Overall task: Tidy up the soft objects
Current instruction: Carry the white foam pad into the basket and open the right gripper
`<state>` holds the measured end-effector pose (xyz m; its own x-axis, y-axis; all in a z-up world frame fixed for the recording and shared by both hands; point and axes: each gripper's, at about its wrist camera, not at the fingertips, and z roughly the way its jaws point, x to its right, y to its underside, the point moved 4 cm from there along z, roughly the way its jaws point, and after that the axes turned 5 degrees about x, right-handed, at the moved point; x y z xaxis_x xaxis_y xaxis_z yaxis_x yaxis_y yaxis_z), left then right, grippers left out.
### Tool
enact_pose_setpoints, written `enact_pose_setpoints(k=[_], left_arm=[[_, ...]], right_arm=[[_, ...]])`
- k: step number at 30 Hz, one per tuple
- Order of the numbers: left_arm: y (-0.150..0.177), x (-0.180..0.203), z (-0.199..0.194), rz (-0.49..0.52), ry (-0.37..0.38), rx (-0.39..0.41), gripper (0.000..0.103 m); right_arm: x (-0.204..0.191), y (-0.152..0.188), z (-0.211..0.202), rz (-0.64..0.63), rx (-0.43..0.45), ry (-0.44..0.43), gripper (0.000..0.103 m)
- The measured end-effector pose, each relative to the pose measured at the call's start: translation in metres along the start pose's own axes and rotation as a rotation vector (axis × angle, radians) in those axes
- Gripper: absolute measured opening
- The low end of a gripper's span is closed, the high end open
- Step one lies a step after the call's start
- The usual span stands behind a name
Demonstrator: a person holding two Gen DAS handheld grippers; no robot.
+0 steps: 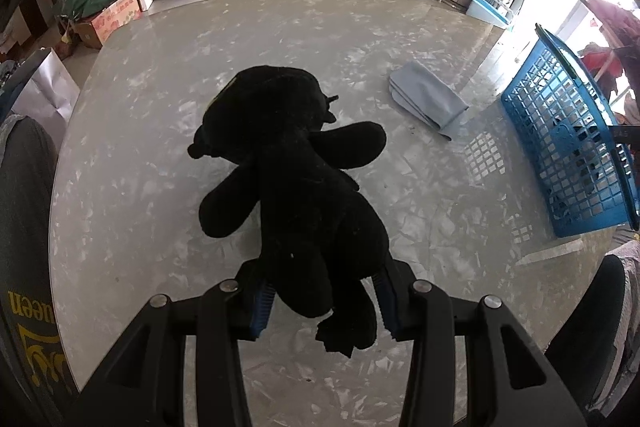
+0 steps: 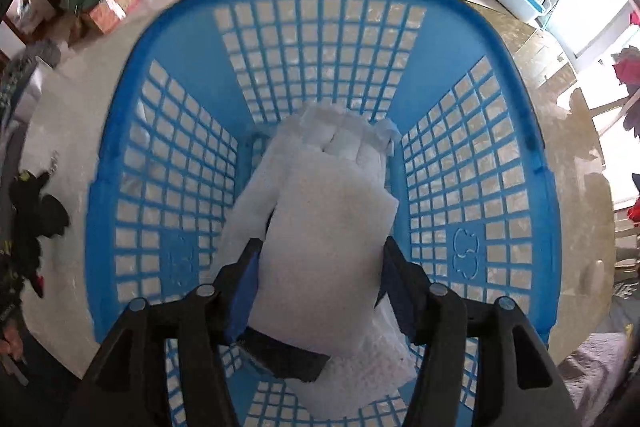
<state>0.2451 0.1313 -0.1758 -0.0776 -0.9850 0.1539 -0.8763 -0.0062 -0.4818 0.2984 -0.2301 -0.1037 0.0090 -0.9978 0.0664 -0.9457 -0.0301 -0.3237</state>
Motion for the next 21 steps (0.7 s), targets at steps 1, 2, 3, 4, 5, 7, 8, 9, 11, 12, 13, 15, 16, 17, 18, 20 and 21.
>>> enact_pose_setpoints(k=[1,2,3,4,5,7,8,9,11,12,13,15,16,17,18,20,21], left_arm=[[0.0,0.001,0.0,0.002,0.002,0.002,0.041],[0.0,0.001,-0.001,0.001,0.003,0.004,0.041],[0.0,0.002,-0.002,0.0,0.003,0.005,0.041],[0.001,0.002,-0.003,-0.002,0.003,0.006,0.041],[0.001,0.002,-0.004,-0.004,0.004,0.006,0.041],[0.002,0.002,-0.008,-0.007,0.005,0.009,0.041],[0.002,0.003,-0.009,-0.008,0.005,0.011,0.041],[0.002,0.003,-0.011,-0.008,0.004,0.013,0.041],[0.0,0.005,-0.016,-0.011,0.006,0.018,0.041],[-0.002,0.006,-0.018,-0.01,0.006,0.02,0.041],[-0.004,0.008,-0.021,-0.004,0.004,0.026,0.041],[-0.009,0.014,-0.028,0.008,0.004,0.042,0.041],[-0.012,0.019,-0.034,0.012,0.009,0.053,0.041],[-0.014,0.023,-0.038,0.016,0.014,0.061,0.041],[-0.017,0.028,-0.042,0.021,0.02,0.069,0.041],[-0.021,0.04,-0.052,0.042,0.031,0.088,0.041],[-0.023,0.045,-0.057,0.05,0.035,0.096,0.041]], right_arm=[[0.0,0.001,0.001,0.002,-0.004,0.007,0.061],[0.001,0.001,0.0,0.011,-0.001,0.004,0.066],[0.001,0.001,-0.001,0.019,0.0,-0.001,0.071],[0.002,0.002,-0.001,0.026,-0.002,-0.008,0.077],[0.0,0.004,-0.002,0.026,-0.003,-0.004,0.081],[-0.001,0.007,-0.005,0.012,-0.004,0.008,0.083],[-0.001,0.009,-0.007,0.0,-0.006,0.014,0.083],[-0.002,0.011,-0.009,-0.013,-0.004,0.026,0.083],[-0.004,0.016,-0.015,-0.039,0.014,0.062,0.093],[-0.005,0.018,-0.018,-0.05,0.028,0.078,0.096],[-0.005,0.023,-0.023,-0.055,0.048,0.084,0.098],[-0.005,0.027,-0.034,-0.054,0.075,0.078,0.101],[-0.005,0.031,-0.042,-0.053,0.092,0.073,0.102],[-0.005,0.036,-0.048,-0.055,0.107,0.071,0.103],[-0.005,0.041,-0.055,-0.06,0.122,0.072,0.103],[-0.007,0.051,-0.068,-0.074,0.154,0.084,0.103],[-0.008,0.057,-0.075,-0.077,0.179,0.088,0.103]])
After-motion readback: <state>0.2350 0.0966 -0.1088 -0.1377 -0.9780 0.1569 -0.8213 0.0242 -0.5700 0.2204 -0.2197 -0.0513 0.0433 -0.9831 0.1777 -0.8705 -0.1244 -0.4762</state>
